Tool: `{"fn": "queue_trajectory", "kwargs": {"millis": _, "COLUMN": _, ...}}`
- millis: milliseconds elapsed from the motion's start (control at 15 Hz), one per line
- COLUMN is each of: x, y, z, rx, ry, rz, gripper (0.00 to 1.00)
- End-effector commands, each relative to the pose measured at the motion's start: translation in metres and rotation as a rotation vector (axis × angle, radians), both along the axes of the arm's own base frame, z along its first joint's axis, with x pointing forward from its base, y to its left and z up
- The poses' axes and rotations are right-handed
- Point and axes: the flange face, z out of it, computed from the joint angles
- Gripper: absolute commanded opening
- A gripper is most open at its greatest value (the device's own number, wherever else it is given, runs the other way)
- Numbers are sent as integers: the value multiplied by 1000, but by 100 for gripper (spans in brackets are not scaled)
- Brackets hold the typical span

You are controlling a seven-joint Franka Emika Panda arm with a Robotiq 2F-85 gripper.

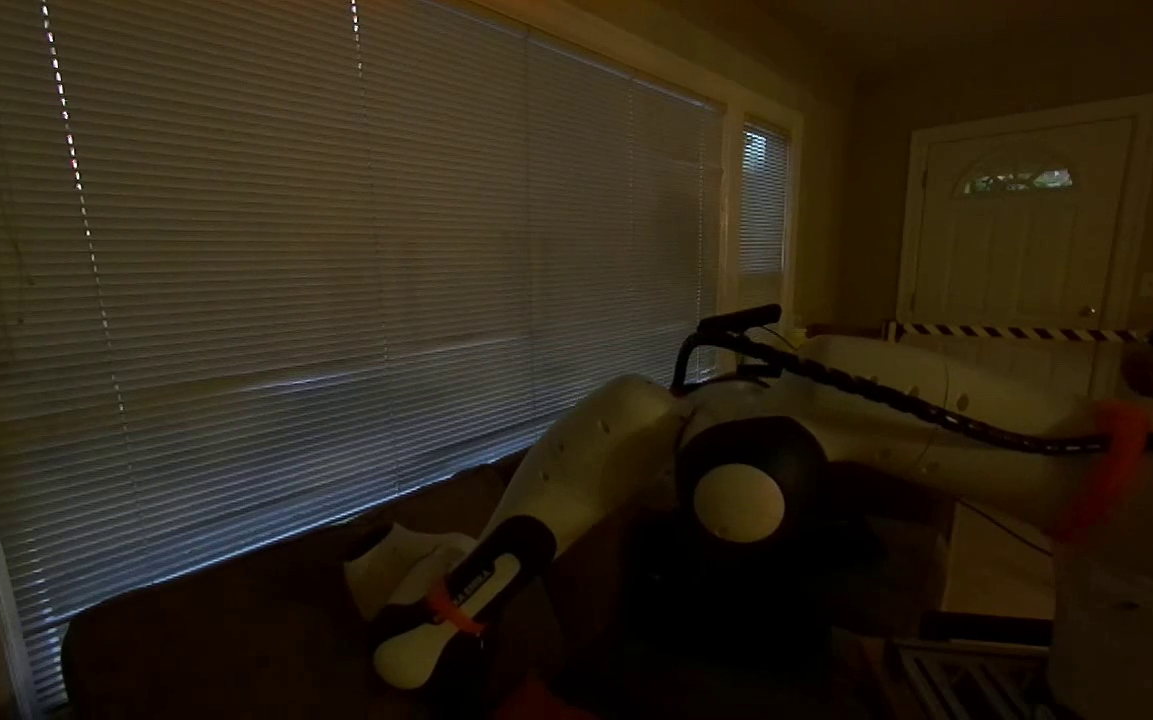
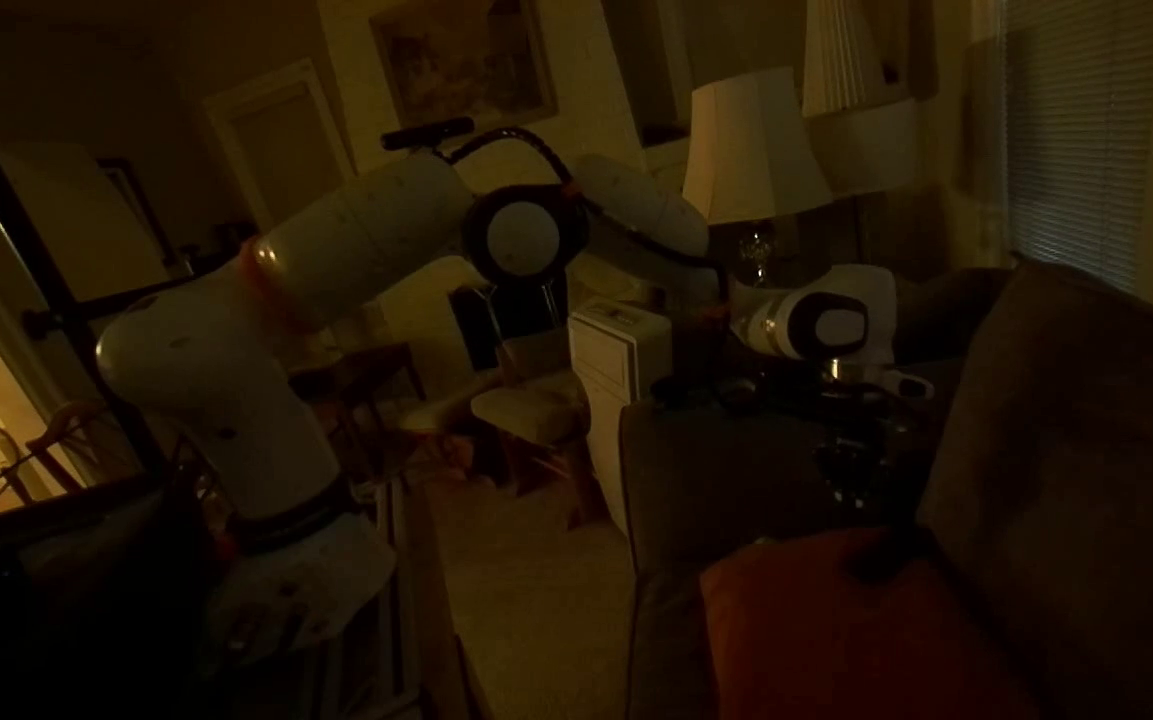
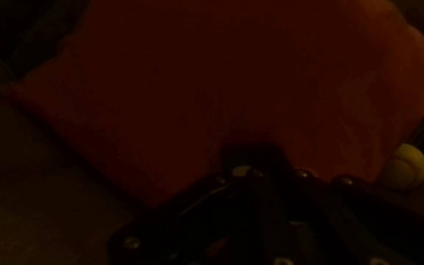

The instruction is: Pick up the black objects from the orange pillow and place them on the left armrest of the sofa.

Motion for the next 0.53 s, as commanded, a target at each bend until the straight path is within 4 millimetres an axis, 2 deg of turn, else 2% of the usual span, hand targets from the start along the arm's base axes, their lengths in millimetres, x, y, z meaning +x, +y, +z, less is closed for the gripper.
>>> {"fn": "queue_trajectory", "kwargs": {"millis": 0, "x": -6, "y": -17, "z": -25, "rx": 22, "ry": 21, "rz": 25, "gripper": 40}}
{"fn": "queue_trajectory", "kwargs": {"millis": 200, "x": -7, "y": -28, "z": -46, "rx": 33, "ry": 4, "rz": 76, "gripper": 63}}
{"fn": "queue_trajectory", "kwargs": {"millis": 467, "x": -3, "y": -32, "z": -69, "rx": 43, "ry": -30, "rz": 102, "gripper": 93}}
